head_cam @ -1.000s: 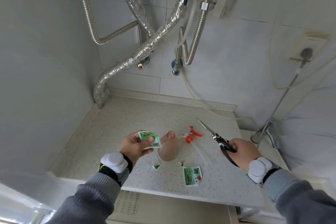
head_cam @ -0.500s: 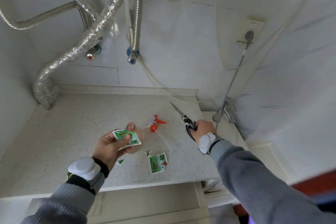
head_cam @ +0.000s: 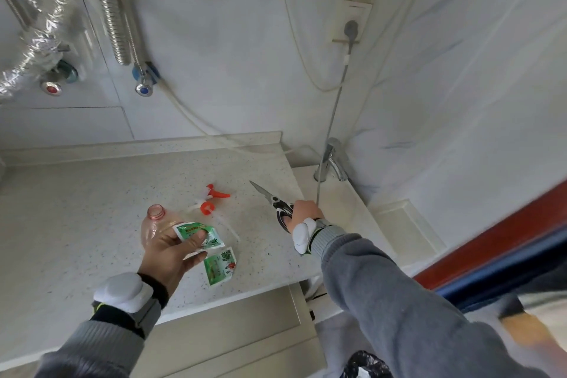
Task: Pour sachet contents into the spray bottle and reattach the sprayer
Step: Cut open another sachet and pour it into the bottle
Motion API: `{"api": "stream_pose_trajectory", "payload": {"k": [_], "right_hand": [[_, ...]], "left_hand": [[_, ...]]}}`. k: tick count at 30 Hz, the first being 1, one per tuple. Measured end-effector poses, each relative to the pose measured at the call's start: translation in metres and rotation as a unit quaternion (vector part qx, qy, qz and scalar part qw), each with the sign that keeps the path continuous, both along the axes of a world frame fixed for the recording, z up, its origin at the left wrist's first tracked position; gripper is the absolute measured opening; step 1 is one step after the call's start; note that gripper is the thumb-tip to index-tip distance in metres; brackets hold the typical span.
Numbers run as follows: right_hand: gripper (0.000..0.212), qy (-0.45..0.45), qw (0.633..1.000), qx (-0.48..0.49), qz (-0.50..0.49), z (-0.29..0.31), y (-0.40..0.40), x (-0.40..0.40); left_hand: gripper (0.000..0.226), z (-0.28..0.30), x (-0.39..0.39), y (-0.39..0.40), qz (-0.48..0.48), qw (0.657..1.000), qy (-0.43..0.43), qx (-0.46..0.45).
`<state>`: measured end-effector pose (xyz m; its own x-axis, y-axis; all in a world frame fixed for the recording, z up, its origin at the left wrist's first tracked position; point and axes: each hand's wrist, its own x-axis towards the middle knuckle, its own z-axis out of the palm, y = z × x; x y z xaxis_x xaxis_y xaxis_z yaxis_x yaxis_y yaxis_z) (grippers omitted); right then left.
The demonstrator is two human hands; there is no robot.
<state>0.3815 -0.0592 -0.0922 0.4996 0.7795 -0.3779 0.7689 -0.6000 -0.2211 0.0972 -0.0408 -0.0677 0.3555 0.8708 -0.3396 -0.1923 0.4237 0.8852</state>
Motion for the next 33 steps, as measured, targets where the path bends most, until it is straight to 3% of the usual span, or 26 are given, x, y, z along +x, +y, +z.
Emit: {"api": "stream_pose_trajectory", "payload": {"k": [15,21,25,33], "right_hand": [[0.028,-0.029,0.999,0.023,-0.001,-0.02,-0.006,0.003],[0.029,-0.051,0.999,0.014,0.005,-0.023,-0.002,0.003],[0.036,-0.086,0.996,-0.01,0.009,-0.02,0.0,0.0],[0.033,-0.067,0.996,-0.054,0.027,-0.01,0.012,-0.012]], "left_hand": [[0.01,-0.004,-0.002,-0.008,0.026,1.0,-0.009,-0.006],[0.03,-0.004,-0.008,-0.008,0.021,0.999,-0.023,0.012],[0.02,0.001,-0.017,-0.009,0.033,0.999,-0.033,0.022],[0.01,0.016,-0.056,-0.003,0.054,0.997,-0.04,0.045]]}}
